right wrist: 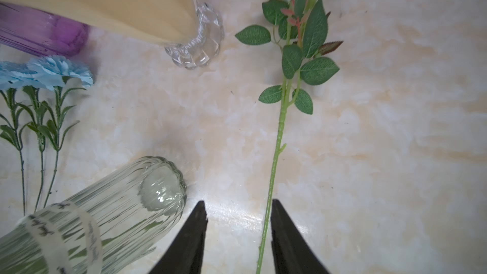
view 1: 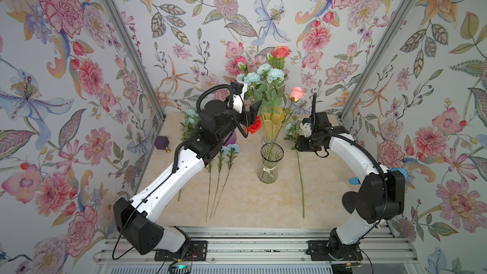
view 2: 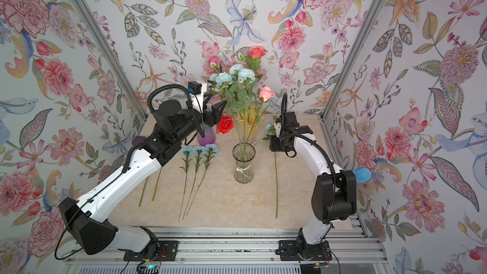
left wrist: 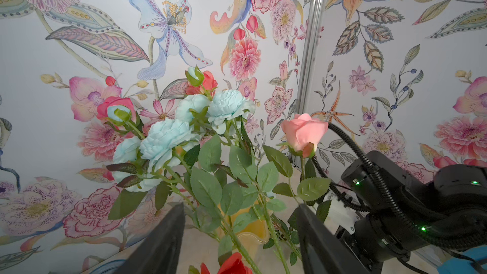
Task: Pick out blue flowers from the vase
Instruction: Place the flower at the center of the board.
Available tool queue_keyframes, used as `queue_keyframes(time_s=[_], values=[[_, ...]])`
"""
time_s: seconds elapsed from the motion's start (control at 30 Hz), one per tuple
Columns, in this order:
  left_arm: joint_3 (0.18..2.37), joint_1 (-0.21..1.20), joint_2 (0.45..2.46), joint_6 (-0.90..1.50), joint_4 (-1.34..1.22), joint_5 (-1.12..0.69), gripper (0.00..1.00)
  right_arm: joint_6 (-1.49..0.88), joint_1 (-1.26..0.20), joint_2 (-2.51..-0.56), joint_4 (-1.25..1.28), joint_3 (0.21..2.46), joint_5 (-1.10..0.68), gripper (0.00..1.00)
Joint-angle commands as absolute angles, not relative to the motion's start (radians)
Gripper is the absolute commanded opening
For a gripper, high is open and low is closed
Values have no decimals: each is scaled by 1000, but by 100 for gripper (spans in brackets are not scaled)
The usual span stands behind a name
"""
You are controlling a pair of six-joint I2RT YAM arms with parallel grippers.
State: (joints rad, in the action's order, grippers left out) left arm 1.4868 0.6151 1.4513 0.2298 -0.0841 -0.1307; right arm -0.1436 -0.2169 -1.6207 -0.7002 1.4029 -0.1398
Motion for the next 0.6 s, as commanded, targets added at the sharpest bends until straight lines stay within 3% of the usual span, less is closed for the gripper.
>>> queue_keyframes(time_s=[0.0, 0.23, 0.57], values=[[1468, 607, 1472, 294, -61, -145, 64, -171, -232, -1505, -556, 1327, -90, 42], [1571, 574, 1639, 407, -41, -363, 55, -202, -250, -1285, -307, 1159, -115, 51], [1635, 565, 1701, 406, 63, -261, 55, -200, -253, -1183, -175, 1051, -74, 64]])
